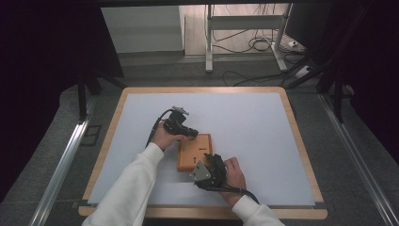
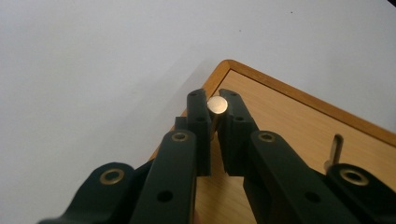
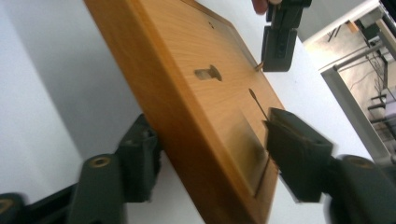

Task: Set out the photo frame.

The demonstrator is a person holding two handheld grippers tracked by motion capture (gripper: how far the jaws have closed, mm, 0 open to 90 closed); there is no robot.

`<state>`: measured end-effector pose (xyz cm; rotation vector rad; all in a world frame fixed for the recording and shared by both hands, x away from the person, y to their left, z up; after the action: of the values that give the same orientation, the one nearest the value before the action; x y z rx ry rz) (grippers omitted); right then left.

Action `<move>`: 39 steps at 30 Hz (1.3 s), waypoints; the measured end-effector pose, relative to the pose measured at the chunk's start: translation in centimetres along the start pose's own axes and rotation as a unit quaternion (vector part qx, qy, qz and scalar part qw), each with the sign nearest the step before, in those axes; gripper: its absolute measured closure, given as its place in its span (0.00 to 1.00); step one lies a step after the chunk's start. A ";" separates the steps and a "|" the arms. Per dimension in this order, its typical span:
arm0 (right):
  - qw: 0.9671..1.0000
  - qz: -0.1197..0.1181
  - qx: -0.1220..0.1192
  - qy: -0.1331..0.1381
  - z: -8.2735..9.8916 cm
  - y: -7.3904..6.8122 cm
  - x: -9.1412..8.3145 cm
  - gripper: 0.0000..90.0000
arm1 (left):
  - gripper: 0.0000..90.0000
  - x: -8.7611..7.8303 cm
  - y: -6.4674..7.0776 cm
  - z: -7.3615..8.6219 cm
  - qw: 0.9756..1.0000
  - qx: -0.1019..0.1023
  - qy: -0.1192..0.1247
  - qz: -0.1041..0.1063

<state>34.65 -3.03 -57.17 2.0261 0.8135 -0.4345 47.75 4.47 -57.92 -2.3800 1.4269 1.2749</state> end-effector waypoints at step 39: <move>1.000 -0.011 -0.002 0.015 -1.3 3.1 -1.0 0.56 | 0.43 -9.3 -1.7 8.6 0.989 -0.032 0.086 -0.120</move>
<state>36.04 -3.49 -54.01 2.0255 0.8552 -0.4153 41.84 15.74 -57.63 -2.6631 1.1058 1.0961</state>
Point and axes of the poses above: each handheld gripper's, and its own axes: x roughly forward along the jaws, z roughly out of its underside, y roughly to its right, the point moved 10 cm from there along x, roughly forward along the jaws
